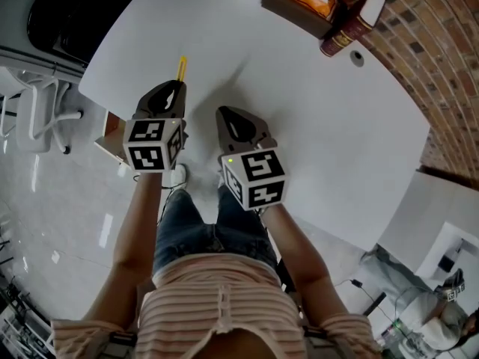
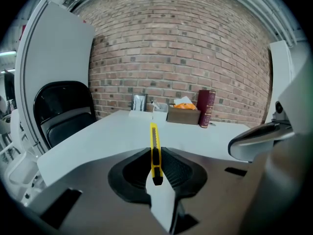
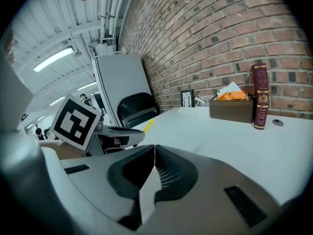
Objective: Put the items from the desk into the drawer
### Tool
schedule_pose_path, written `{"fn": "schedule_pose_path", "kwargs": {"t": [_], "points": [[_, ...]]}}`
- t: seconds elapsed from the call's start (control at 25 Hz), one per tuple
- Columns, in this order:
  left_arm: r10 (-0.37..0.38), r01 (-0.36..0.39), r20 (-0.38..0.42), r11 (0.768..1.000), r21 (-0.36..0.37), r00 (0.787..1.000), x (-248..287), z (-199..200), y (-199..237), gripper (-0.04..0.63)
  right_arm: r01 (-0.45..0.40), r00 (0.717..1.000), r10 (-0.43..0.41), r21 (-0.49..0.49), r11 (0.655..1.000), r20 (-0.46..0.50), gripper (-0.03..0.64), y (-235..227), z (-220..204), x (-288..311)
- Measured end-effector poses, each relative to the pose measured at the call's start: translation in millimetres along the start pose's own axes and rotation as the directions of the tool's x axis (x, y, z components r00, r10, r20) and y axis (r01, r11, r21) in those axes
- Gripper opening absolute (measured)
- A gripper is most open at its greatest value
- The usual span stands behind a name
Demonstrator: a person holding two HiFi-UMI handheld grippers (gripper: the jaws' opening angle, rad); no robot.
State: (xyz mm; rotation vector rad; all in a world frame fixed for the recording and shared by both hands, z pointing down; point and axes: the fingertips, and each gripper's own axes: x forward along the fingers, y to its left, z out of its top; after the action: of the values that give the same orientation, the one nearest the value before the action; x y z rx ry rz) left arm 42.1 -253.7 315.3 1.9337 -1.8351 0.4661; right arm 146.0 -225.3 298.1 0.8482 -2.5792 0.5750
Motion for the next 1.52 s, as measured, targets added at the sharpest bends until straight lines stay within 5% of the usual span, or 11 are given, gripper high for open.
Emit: {"fn": "schedule_pose_path", "kwargs": {"t": [0.96,1.52], "points": [[-0.181,0.176,0.062,0.981,0.076,0.982,-88.5,-16.7,152.3,0.069,0.181,0.983,-0.182,0.039,0.983,0.033,0.017,149.9,2.8,73.3],[-0.268,0.267,0.003,0.959,0.093,0.963,-134.2,-79.5,174.1,0.069,0.306,0.952,-0.306,0.060,0.950,-0.011,0.017,200.6,-47.1,52.7]]}}
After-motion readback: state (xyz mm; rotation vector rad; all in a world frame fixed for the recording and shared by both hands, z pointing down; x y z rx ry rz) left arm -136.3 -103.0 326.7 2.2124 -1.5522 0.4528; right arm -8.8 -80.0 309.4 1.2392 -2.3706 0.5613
